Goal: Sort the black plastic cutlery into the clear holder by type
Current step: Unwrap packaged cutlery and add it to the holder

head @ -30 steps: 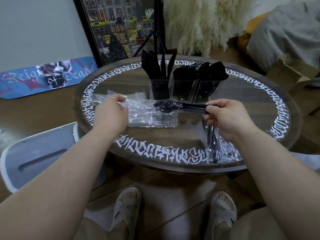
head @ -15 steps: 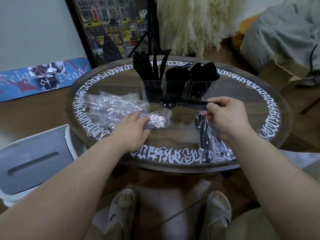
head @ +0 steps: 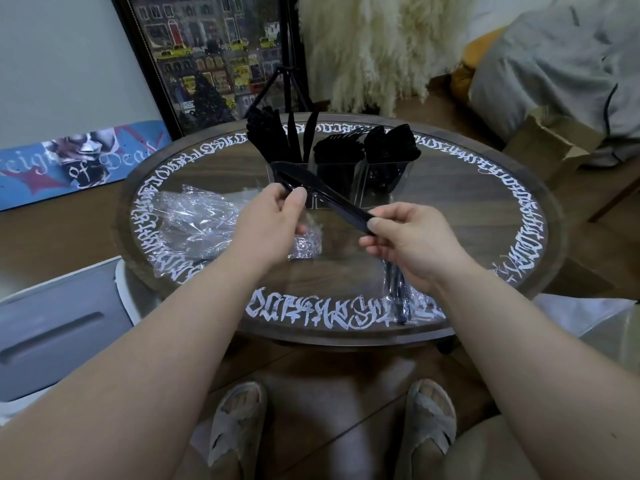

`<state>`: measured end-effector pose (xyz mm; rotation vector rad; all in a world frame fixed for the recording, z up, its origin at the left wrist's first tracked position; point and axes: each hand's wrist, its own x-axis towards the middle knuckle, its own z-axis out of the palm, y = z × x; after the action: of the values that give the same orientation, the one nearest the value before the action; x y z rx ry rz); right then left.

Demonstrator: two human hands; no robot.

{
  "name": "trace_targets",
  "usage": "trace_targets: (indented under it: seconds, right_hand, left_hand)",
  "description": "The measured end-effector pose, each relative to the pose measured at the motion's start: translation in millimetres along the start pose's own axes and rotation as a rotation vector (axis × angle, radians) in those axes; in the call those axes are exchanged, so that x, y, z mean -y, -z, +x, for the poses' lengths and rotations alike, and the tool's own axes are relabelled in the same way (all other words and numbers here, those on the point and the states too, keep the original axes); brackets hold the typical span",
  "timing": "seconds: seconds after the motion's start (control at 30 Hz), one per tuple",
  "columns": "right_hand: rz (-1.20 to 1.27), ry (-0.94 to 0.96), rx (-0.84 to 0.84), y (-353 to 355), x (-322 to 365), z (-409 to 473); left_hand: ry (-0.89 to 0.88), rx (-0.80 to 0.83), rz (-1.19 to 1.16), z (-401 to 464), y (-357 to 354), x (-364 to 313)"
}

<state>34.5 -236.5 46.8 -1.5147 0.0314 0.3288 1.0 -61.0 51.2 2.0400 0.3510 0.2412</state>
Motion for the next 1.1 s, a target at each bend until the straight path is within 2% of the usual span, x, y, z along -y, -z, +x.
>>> trace_targets:
  seconds: [0.17,0.3,0.43,0.53,0.6,0.67,0.73,1.0,1.1]
  right_hand:
    - [-0.161,-0.074,0.205,-7,-4,-6]
    - [-0.335,-0.039,0.287,-11,-7,-8]
    - [-0.595,0.039,0.302,-13,-9,-6]
    - [-0.860,0.203,0.249,-14,-8,-5]
    - [-0.796,0.306,0.132,-16,-4,-4]
    - [-0.588,0.366,0.034,-19,3,-3]
    - [-0.475,0.392,0.006,-21,6,-1]
    - [-0.482,0.426,0.073,-24,7,1]
    - [-0.491,0.423,0.021,-21,5,5]
  left_hand:
    - [0.022,0.002,-0.198,5,-4,4]
    - [0.032,0.048,-0.326,6,-3,1]
    - [0.041,0.100,-0.293,5,-3,1]
    - [-0.041,0.136,-0.135,3,-2,1]
    - [-0.101,0.162,-0.070,1,-3,1]
    - [-0.143,0.199,-0.016,-2,-4,1]
    - [-0.159,0.249,0.032,-4,-6,3]
    - [-0.117,0.344,0.095,-12,-1,2]
    - [-0.055,0.274,0.040,-9,0,1]
